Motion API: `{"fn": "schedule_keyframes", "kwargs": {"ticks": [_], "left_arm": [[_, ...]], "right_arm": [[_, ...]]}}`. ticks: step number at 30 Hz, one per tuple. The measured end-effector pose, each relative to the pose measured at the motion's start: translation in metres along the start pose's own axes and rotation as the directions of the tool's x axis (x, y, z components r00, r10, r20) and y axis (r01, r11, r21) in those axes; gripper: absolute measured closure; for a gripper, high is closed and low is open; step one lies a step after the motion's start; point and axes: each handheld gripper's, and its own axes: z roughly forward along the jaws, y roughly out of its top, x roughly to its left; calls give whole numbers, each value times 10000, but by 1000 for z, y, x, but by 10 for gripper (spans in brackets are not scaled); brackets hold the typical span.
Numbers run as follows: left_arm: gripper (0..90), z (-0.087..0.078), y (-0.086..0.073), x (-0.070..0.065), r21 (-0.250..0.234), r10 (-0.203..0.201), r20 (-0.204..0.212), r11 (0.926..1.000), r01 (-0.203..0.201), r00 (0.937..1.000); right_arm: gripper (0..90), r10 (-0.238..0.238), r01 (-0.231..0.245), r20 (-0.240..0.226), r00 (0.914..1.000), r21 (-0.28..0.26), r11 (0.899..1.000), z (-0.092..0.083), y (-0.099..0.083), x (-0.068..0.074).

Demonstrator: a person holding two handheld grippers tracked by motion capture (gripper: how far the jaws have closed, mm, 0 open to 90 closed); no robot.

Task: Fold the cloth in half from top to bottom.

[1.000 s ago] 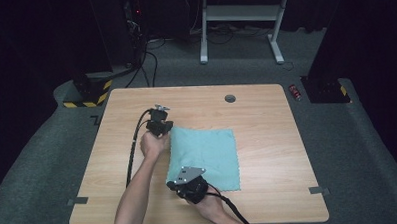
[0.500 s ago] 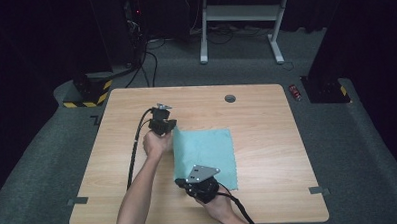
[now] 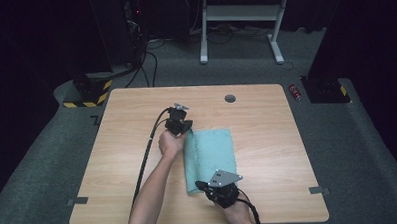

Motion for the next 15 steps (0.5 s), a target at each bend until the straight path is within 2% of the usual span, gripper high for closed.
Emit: {"fn": "schedule_keyframes", "kwargs": {"ticks": [15], "left_arm": [[900,22,13,-33,-29,388,369,9992,-387,9986]], "right_arm": [[900,717,-716,790,9943,-43,9974,-29,-33,-19]]}}
